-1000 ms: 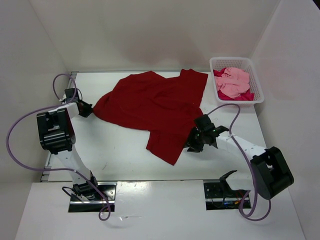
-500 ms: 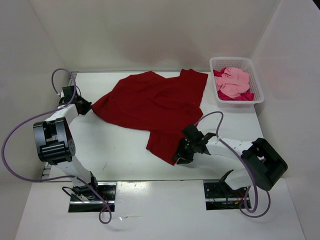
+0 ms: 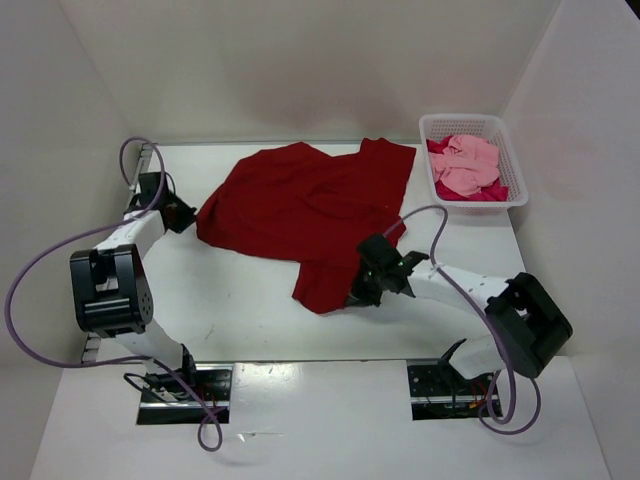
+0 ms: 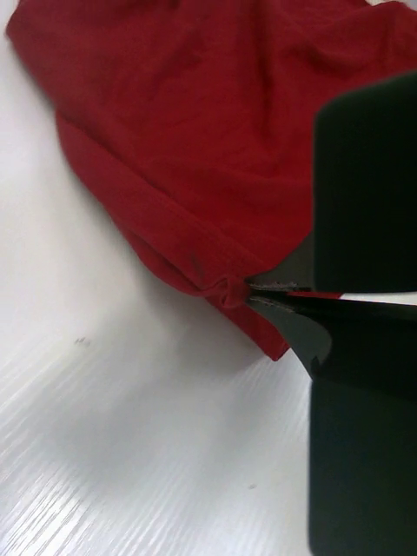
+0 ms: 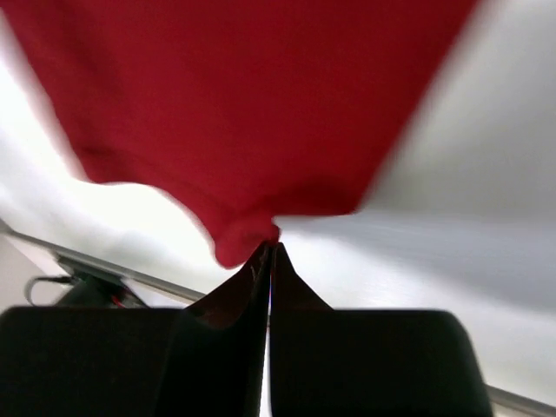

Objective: Fold and stack the t-shirts
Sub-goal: Flatten out the tshirt

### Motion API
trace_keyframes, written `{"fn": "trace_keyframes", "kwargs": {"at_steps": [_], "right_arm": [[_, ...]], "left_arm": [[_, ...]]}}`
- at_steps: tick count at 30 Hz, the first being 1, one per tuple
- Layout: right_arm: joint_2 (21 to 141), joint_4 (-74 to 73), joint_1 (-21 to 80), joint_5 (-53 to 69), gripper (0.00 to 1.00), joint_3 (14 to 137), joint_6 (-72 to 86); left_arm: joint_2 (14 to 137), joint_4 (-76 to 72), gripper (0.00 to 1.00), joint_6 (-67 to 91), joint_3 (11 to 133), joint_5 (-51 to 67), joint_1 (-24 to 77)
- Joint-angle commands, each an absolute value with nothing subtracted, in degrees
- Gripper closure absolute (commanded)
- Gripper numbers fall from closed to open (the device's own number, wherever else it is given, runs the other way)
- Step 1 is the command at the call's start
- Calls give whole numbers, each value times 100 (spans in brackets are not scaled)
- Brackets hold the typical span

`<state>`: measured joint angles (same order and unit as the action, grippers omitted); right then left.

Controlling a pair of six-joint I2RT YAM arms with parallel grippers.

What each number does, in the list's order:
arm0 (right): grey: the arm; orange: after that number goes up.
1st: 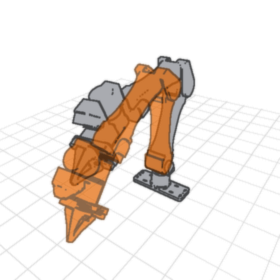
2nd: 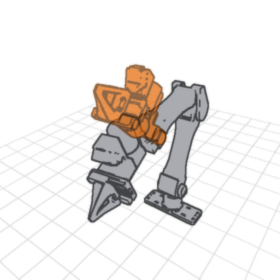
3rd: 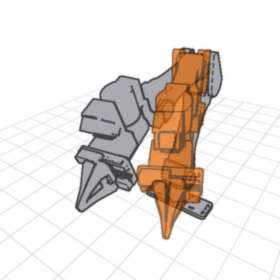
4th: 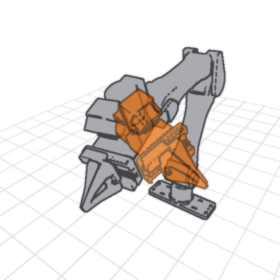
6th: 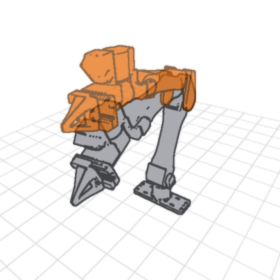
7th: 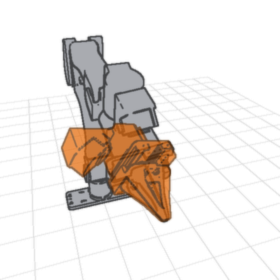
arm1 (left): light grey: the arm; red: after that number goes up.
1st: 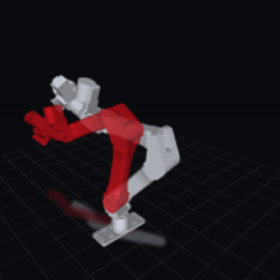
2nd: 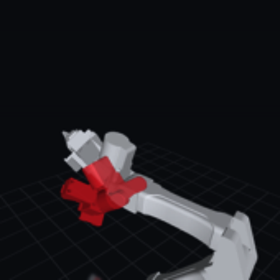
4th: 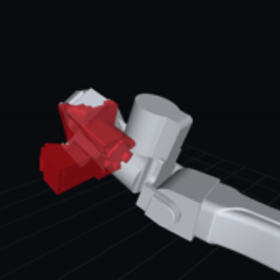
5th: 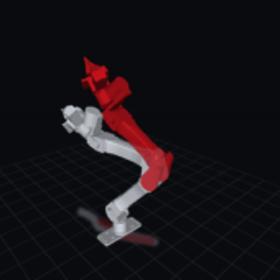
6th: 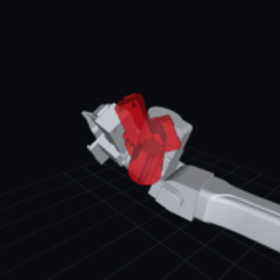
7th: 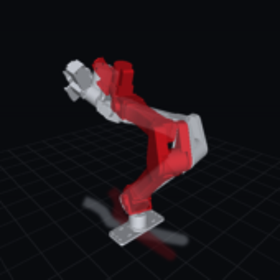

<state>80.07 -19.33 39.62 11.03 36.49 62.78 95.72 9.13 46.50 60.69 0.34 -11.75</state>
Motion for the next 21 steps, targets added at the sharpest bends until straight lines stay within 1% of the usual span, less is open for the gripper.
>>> {"fn": "trace_keyframes", "kwargs": {"at_steps": [1, 2, 3, 5, 6, 7, 8, 9, 10, 11, 13, 14, 15, 17, 21], "right_arm": [[7587, -2877, 4025, 90, 100, 4963, 5679], [7507, -3179, 3956, -286, 100, 5305, 5330], [7419, -3451, 3877, -421, 100, 5996, 5152], [7216, -4199, 3526, -588, 100, 6720, 4774], [7216, -4427, 3429, -841, 100, 7489, 4433], [7155, -4647, 3236, -957, 100, 7889, 4264], [7154, -5041, 3156, -1071, 100, 8745, 4097], [7259, -5228, 3094, -1342, 100, 9206, 3791], [7364, -5403, 3094, -1484, 100, 9689, 3631], [7635, -5762, 3033, -1633, 100, 10712, 3499], [7935, -6072, 2980, -1994, 100, 11824, 3139], [8198, -6256, 2901, -1995, 100, 12892, 3025], [8313, -6310, 2848, -2073, 100, 13398, 2919], [8385, -6023, 2848, -2328, 100, 14121, 2743], [8446, -5785, 2848, -2381, 100, 14975, 2689]], "left_arm": [[8966, 1176, 100, 4562, 6108, 210, -933], [8756, 1300, 100, 4562, 6230, 211, -879], [8641, 1431, 100, 4562, 6336, 446, -879], [8264, 1783, 100, 4562, 6608, 781, -879], [8131, 1915, 100, 4562, 7010, 852, -879], [8008, 2151, 100, 4562, 7249, 913, -879], [7824, 2275, 100, 4562, 7529, 914, -879], [7761, 2389, 100, 4562, 7819, 914, -879], [7709, 2530, 100, 4631, 8379, 914, -879], [7656, 2531, 100, 4736, 8646, 914, -940], [7481, 2602, 100, 4895, 9112, 1080, -1107], [7427, 2602, 100, 5017, 9506, 1081, -1273], [7375, 2602, 100, 5071, 9701, 1081, -1379], [7295, 2706, 100, 5194, 10279, 1195, -1668], [7295, 3058, 100, 5247, 11090, 959, -1731]]}}
